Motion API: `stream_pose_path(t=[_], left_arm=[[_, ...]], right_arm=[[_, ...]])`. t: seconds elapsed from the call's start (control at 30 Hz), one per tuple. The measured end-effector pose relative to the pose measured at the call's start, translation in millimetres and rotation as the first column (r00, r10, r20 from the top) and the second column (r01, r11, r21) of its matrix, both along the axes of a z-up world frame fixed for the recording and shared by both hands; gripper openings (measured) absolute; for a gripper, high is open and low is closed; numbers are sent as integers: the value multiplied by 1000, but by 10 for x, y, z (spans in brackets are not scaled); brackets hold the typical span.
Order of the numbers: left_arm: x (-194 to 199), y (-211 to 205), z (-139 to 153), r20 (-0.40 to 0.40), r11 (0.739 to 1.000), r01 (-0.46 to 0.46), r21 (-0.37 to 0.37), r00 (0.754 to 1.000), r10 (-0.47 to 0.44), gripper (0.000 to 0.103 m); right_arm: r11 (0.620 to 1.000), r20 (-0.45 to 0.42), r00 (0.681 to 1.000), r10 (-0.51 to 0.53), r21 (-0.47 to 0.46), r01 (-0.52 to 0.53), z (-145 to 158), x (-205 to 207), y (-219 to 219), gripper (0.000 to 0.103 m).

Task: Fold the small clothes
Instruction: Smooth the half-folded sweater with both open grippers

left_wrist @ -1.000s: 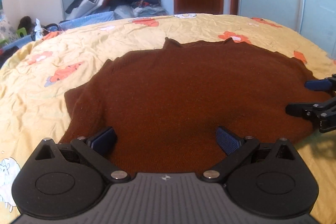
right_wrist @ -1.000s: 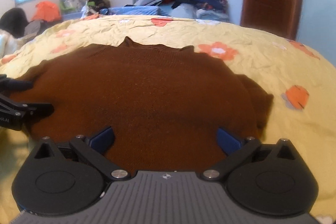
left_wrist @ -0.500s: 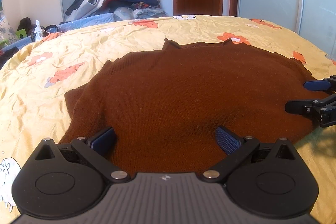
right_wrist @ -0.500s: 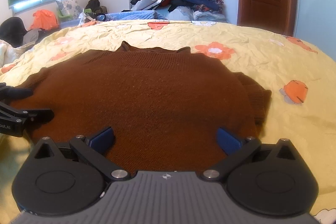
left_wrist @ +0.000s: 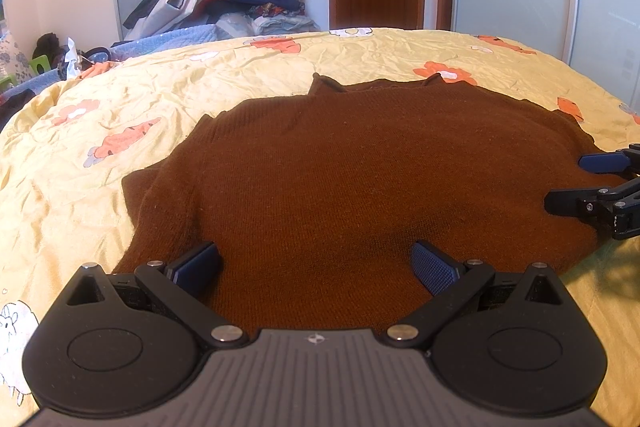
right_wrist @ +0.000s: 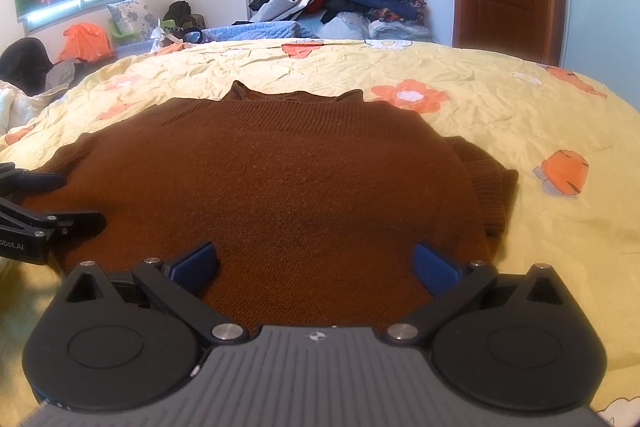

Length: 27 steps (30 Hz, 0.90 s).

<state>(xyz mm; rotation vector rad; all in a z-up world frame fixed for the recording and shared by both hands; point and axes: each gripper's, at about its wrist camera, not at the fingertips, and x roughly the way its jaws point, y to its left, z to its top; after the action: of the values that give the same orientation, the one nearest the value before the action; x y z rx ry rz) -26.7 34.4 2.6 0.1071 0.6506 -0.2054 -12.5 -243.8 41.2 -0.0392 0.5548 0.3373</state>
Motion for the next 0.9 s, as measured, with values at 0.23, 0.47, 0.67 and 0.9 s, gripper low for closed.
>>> stream_pose_path(t=[0.23,0.47,0.67,0.9], left_arm=[[2,-3,2,-1,1000,-3,3,1000,3,103],[-159,-39,204,-60,999,-30,34,998,32,103],[-285,-10,63,-52,998,-2,58,999,5,103],[-280,74,246,-65,998,-69,12,995,69,103]], right_arm=[[1000,0,1000,0,-2,0,-4,1,-4,103],[999,-3,999,-41,-12,41,164,-170,-29,103],[1000,-2,1000,-5,-26,5,-4,-300,-67,103],[997,0,1000,-7,-80,7,-13,-297,47,103]])
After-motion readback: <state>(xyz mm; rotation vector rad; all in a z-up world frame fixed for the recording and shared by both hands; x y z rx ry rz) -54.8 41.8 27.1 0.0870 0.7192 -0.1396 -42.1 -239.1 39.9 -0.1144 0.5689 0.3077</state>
